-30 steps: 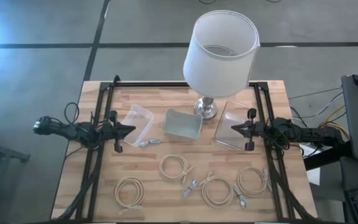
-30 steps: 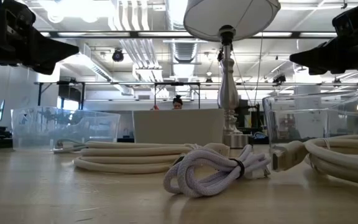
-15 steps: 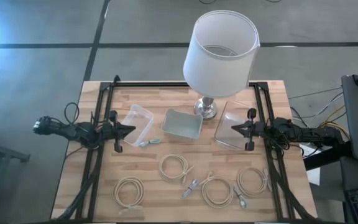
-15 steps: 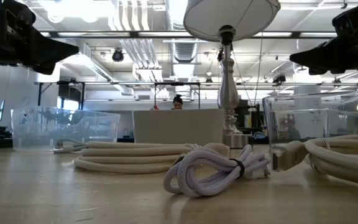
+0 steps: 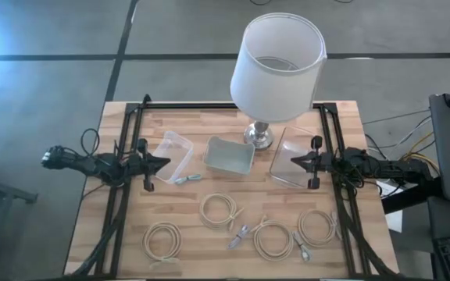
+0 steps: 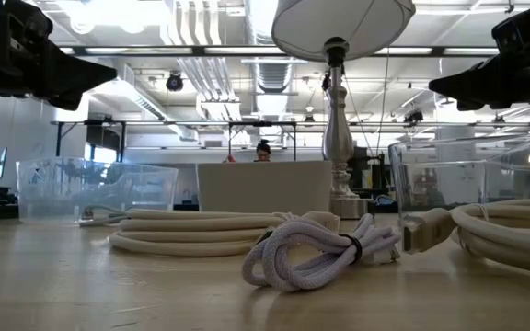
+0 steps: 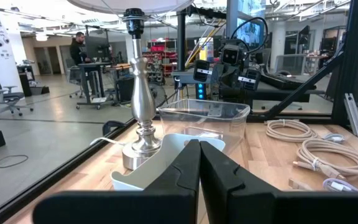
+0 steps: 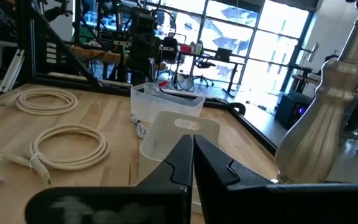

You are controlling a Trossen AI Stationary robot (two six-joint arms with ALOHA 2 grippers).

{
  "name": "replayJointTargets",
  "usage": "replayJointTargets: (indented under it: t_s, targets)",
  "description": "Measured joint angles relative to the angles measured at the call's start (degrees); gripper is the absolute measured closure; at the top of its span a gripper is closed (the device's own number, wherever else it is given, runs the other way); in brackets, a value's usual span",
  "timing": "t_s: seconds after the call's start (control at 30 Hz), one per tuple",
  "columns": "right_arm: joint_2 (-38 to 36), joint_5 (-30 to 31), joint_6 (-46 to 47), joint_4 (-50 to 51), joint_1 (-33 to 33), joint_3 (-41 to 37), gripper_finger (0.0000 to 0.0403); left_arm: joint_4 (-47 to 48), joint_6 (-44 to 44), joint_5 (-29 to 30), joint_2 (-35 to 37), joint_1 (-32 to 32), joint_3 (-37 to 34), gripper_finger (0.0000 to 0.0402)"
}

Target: Pick & Place USB Port

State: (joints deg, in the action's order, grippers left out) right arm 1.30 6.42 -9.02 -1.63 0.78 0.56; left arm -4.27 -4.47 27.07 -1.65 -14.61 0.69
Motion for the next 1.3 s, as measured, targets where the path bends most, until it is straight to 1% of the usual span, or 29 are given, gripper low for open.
replayJointTargets:
  t_s: [1.2,1.23,1.3]
  targets:
    - [0.04,0.02,0.02,-0.02,0.01,0.00,0.0394,-0.03,0.00,0.00,0.00,0.00,0.00,0.0390]
    - [0.04,-0.04,0.69,-0.04,0.00,0.00,0.0394,-0.10,0.01,0.00,0.00,0.02,-0.02,0.0390]
    - [0.04,-1.27,7.33,-0.04,0.00,0.00,0.0394,-0.18,1.10,0.00,0.00,0.00,0.00,0.0390]
